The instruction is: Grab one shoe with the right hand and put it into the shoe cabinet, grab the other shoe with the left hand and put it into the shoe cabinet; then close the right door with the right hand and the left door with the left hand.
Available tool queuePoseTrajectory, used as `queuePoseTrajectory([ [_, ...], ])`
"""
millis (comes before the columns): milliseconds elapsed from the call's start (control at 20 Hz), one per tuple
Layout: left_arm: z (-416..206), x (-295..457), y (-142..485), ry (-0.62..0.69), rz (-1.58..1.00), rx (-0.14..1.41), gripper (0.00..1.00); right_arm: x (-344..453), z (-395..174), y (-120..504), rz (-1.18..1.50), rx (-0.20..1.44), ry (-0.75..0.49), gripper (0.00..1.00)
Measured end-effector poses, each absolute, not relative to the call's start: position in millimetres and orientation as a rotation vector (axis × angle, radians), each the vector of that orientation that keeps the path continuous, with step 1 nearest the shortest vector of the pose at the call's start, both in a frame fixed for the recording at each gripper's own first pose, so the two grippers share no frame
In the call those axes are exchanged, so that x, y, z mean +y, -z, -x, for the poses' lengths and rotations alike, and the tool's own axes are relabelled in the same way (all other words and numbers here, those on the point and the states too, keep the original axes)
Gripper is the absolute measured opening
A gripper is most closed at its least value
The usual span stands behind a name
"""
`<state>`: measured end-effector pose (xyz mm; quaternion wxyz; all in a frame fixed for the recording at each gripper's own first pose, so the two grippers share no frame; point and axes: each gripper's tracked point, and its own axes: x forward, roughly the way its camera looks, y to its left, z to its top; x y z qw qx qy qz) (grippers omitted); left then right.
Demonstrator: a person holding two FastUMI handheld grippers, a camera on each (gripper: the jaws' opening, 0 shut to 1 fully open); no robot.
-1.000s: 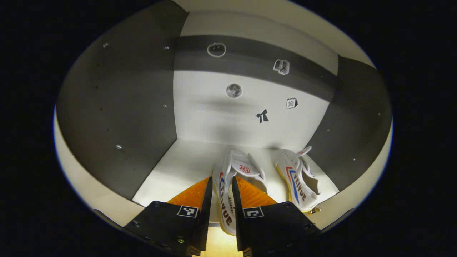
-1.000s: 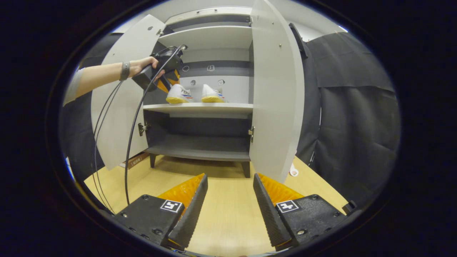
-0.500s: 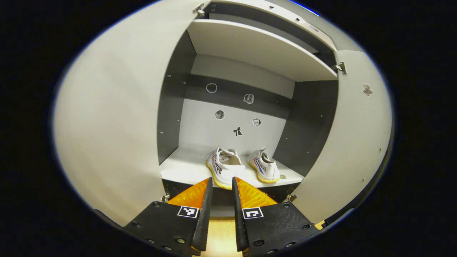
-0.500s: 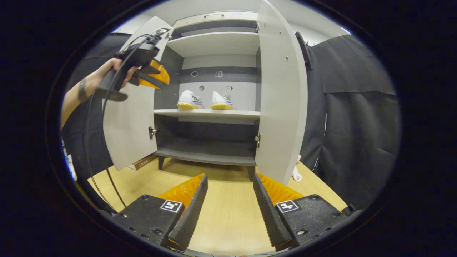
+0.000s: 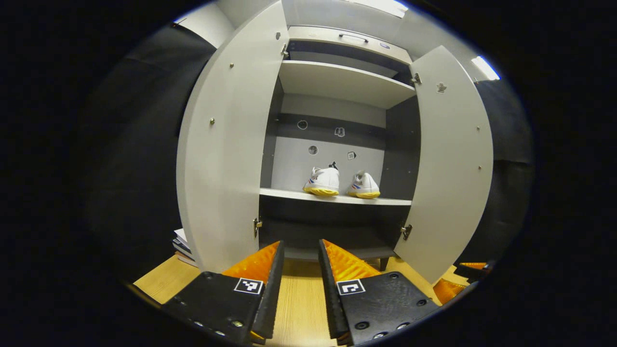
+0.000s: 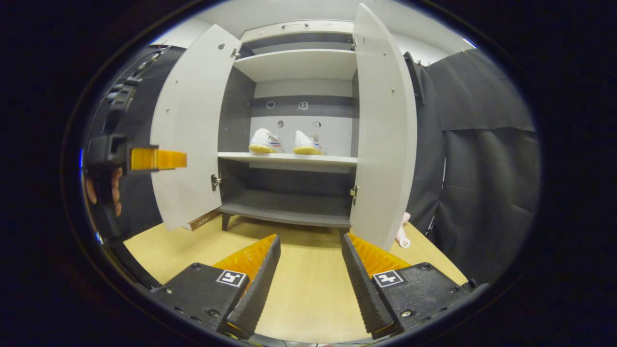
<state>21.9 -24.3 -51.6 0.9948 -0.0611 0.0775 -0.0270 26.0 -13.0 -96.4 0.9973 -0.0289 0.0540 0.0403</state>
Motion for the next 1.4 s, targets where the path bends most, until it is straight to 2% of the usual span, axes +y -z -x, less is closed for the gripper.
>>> queuePoseTrajectory([
  [100, -9.3, -33.5, 60.9, 0.054, 0.122, 0.149, 0.45, -10.8, -23.4, 98.4, 0.059, 0.112, -0.085, 0.82],
  [150, -2.7, -36.6, 65.2, 0.057, 0.134, 0.155, 0.62, -9.7, -22.3, 98.8, 0.057, 0.116, -0.086, 0.81],
  [200, 3.4, -42.7, 69.6, 0.07, 0.151, 0.165, 0.61, -9.3, -20.1, 99.6, 0.054, 0.12, -0.088, 0.81],
  [250, 9.9, -45.9, 74.7, 0.074, 0.16, 0.177, 0.54, -9.2, -17.9, 100.1, 0.051, 0.122, -0.088, 0.82],
  [300, 14.8, -47.3, 79.2, 0.074, 0.16, 0.183, 0.59, -10.0, -15.3, 100.1, 0.049, 0.123, -0.086, 0.82],
  [350, 18.2, -43.3, 84.4, 0.068, 0.153, 0.192, 0.76, -11.2, -12.9, 99.1, 0.046, 0.123, -0.084, 0.82],
  [400, 21.6, -42.2, 90.7, 0.061, 0.14, 0.203, 0.66, -11.7, -10.1, 97.8, 0.04, 0.124, -0.083, 0.82],
  [500, 26.3, -41.9, 99.6, 0.058, 0.11, 0.212, 0.75, -15.6, -3.1, 93.1, 0.03, 0.129, -0.077, 0.81],
  [550, 27.4, -41.5, 101.9, 0.058, 0.099, 0.212, 0.89, -19.2, 1.5, 87.5, 0.028, 0.124, -0.071, 0.81],
  [600, 27.7, -42.8, 103.7, 0.065, 0.088, 0.213, 0.89, -24.9, 5.7, 80.6, 0.028, 0.118, -0.059, 0.82],
  [650, 28.6, -44.8, 106.3, 0.071, 0.082, 0.22, 0.75, -30.9, 9.8, 72.6, 0.022, 0.111, -0.049, 0.82],
  [1000, 24.1, -57.8, 105.3, 0.109, 0.041, 0.22, 0.75, -96.4, 23.1, -2.7, -0.075, 0.063, 0.022, 0.81],
  [1250, 22.5, -67.0, 100.8, 0.142, 0.003, 0.202, 0.75, -163.6, 10.5, -54.6, -0.059, 0.003, 0.131, 0.82],
  [1400, 22.0, -71.2, 100.5, 0.157, -0.013, 0.206, 0.75, -187.7, -5.2, -84.7, -0.065, -0.027, 0.152, 0.82],
])
